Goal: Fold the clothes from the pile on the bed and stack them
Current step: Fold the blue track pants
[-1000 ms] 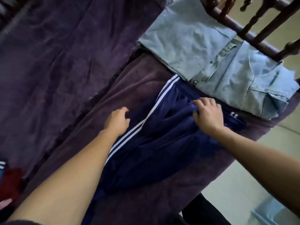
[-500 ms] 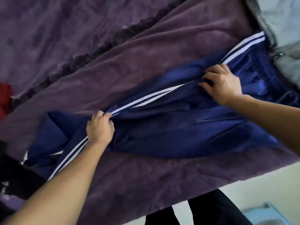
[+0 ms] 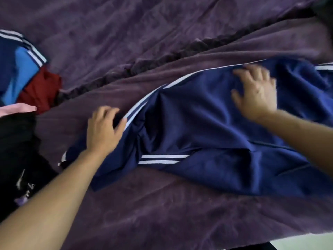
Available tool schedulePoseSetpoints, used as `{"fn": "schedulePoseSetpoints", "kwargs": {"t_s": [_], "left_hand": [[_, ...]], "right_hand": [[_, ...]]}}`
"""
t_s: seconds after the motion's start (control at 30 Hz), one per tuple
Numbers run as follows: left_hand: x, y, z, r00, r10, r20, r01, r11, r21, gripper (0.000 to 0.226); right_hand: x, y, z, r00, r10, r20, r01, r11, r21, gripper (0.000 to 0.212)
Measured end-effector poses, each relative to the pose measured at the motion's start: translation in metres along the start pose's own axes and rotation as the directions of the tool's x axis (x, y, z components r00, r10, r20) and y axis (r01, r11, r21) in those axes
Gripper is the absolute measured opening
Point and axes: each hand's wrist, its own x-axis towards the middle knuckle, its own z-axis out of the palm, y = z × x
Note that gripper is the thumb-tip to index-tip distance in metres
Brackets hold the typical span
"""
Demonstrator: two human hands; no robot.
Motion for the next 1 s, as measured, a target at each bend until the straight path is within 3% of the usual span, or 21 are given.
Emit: {"fn": "schedulePoseSetpoints", "kwargs": {"t_s": [0.13,0.2,0.23,0.3,0.4,0.5,0.57,0.7,0.77,0.83,0.87,0.93,1.0], "left_hand": [[-0.080,-0.068,0.008,0.978,0.108,0.176,-0.132,0.982,0.133,0.078],[-0.106,-0.100,0.014,0.955,0.146,0.258,-0.187,0.972,0.143,0.076],[-0.115,-0.111,0.015,0.953,0.147,0.266,-0.186,0.975,0.125,0.063],[-0.125,-0.127,0.013,0.966,0.148,0.210,-0.163,0.985,0.054,0.034],[-0.100,-0.148,-0.014,0.992,0.052,0.117,-0.038,0.992,-0.118,0.021],[-0.027,-0.177,-0.051,0.989,-0.124,-0.081,0.103,0.969,-0.225,0.024],[0.029,-0.195,-0.072,0.972,-0.187,-0.141,0.150,0.959,-0.239,0.031],[0.081,-0.216,-0.093,0.913,-0.327,-0.243,0.312,0.945,-0.099,0.042],[0.062,-0.212,-0.087,0.929,-0.207,-0.305,0.185,0.978,-0.101,0.030],[0.022,-0.200,-0.067,0.960,-0.009,-0.281,-0.022,0.994,-0.109,0.019],[-0.004,-0.193,-0.053,0.971,0.082,-0.223,-0.103,0.991,-0.083,0.021],[-0.052,-0.185,-0.024,0.980,0.191,-0.048,-0.192,0.981,-0.016,0.037],[-0.075,-0.190,-0.001,0.991,0.101,0.084,-0.104,0.994,0.024,0.061]], "right_hand": [[-0.050,-0.114,0.040,0.952,-0.291,0.093,0.273,0.947,0.170,0.046],[-0.060,-0.167,0.067,0.927,-0.341,0.157,0.306,0.929,0.207,0.050],[-0.063,-0.191,0.081,0.926,-0.317,0.205,0.272,0.937,0.221,0.053],[-0.064,-0.232,0.108,0.930,-0.208,0.303,0.145,0.965,0.218,0.058],[-0.059,-0.267,0.133,0.934,-0.051,0.354,0.000,0.990,0.143,0.058],[-0.053,-0.272,0.132,0.948,0.020,0.317,-0.068,0.988,0.142,0.057],[-0.052,-0.270,0.123,0.953,0.053,0.300,-0.092,0.989,0.117,0.060],[-0.062,-0.277,0.094,0.988,0.025,0.152,-0.039,0.995,0.087,0.054],[-0.078,-0.290,0.082,0.995,-0.101,0.011,0.099,0.987,0.128,0.038],[-0.103,-0.309,0.082,0.975,-0.219,-0.024,0.219,0.953,0.210,0.024],[-0.118,-0.318,0.088,0.962,-0.273,0.030,0.258,0.935,0.243,0.024],[-0.140,-0.324,0.109,0.916,-0.316,0.246,0.271,0.941,0.203,0.044],[-0.152,-0.315,0.128,0.899,-0.193,0.393,0.198,0.980,0.027,0.059]]}}
